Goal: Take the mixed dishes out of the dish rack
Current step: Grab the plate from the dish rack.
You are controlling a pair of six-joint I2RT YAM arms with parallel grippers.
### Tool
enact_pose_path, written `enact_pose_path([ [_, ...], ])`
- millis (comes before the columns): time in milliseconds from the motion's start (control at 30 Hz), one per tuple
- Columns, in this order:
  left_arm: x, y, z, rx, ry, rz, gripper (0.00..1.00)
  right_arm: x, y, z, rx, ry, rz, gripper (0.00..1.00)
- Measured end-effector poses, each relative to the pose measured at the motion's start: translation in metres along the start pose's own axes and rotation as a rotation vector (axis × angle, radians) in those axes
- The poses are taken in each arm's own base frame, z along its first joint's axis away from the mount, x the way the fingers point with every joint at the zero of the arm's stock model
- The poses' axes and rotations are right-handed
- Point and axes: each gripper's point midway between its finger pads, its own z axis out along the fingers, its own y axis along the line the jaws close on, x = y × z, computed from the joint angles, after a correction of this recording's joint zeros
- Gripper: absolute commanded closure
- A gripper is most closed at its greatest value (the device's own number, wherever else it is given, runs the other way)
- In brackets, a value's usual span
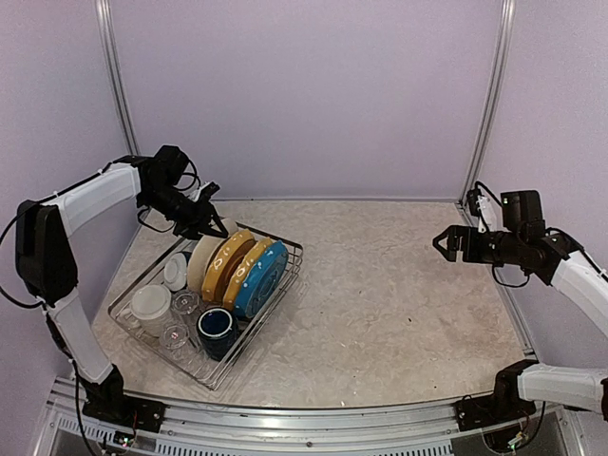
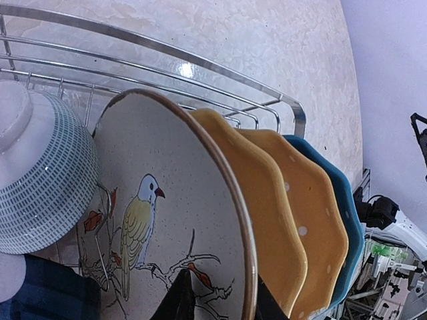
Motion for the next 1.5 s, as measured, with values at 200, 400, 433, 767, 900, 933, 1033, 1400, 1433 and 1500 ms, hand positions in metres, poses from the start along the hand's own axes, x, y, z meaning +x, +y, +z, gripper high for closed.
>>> enact_pose_path([
  [200,-0.004,-0.001,-0.002,-0.004,-0.018,0.041,0.93,-0.001,0.000,0.002,-0.001,-0.001,0.001,0.00],
  [400,-0.011,0.006,-0.010,-0.038,-0.050,0.059,0.98,0.001,-0.001,0.005,0.001,0.011,0.009,0.00],
  [433,-0.012,0.006,-0.011,-0.041,-0.053,0.061,0.99,0.001,-0.001,0.005,0.001,0.010,0.010,0.00],
  [767,-0.011,-0.003,-0.015,-0.072,-0.046,0.079,1.00,0.000,-0.001,0.003,0.000,0.005,0.023,0.00],
  [900,-0.010,-0.017,-0.020,-0.102,-0.038,0.106,1.00,0.000,0.000,0.003,0.000,0.002,0.023,0.00],
  [933,-0.010,-0.020,-0.023,-0.110,-0.038,0.112,1.00,0.000,0.000,0.003,0.000,0.002,0.023,0.00],
  [1033,-0.009,-0.025,-0.027,-0.131,-0.034,0.119,1.00,0.000,0.000,0.002,0.000,0.002,0.024,0.00],
  [1400,-0.009,-0.046,-0.046,-0.158,-0.063,0.133,1.00,-0.001,0.000,0.002,-0.001,-0.001,0.027,0.00],
  [1433,-0.008,-0.050,-0.050,-0.160,-0.074,0.138,1.00,-0.001,0.000,0.002,-0.001,-0.002,0.027,0.00],
  [1500,-0.005,-0.058,-0.059,-0.173,-0.096,0.149,1.00,-0.001,0.000,0.003,-0.001,-0.004,0.027,0.00],
])
